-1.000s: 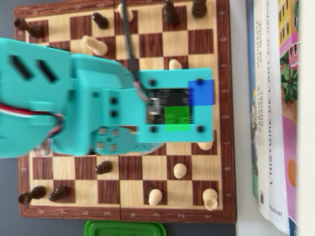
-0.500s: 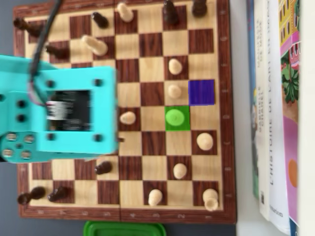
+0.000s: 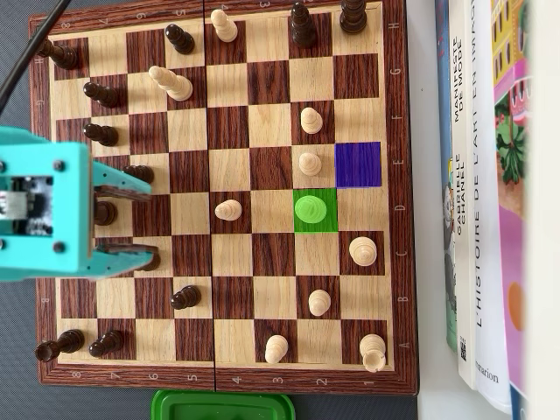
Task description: Play chess
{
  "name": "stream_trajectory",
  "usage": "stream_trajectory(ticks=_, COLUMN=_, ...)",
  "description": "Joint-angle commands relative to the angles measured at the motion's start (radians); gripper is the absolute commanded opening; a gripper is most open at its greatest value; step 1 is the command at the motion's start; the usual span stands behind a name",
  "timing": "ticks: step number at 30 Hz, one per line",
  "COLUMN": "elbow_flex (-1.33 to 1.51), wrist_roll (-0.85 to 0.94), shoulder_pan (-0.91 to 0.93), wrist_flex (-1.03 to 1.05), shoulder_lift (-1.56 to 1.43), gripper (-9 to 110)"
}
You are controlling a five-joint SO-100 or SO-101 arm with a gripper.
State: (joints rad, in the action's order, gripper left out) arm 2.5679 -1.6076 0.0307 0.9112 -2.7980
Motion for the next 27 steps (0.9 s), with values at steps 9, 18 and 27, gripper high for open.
stream_trajectory(ticks=9, elbow_flex=0.368, wrist_roll=0.003, shoulder_pan=-0.029, wrist_flex=-0.212, shoulder_lift=-0.339, gripper=18)
stream_trajectory(ticks=18, elbow_flex=0.558, wrist_roll=0.003, shoulder_pan=-0.038, wrist_flex=-0.376, shoulder_lift=-0.509, gripper=18)
stream_trajectory(ticks=27, elbow_flex=0.591, wrist_roll=0.003, shoulder_pan=-0.038, wrist_flex=-0.503, shoulder_lift=-0.546, gripper=18)
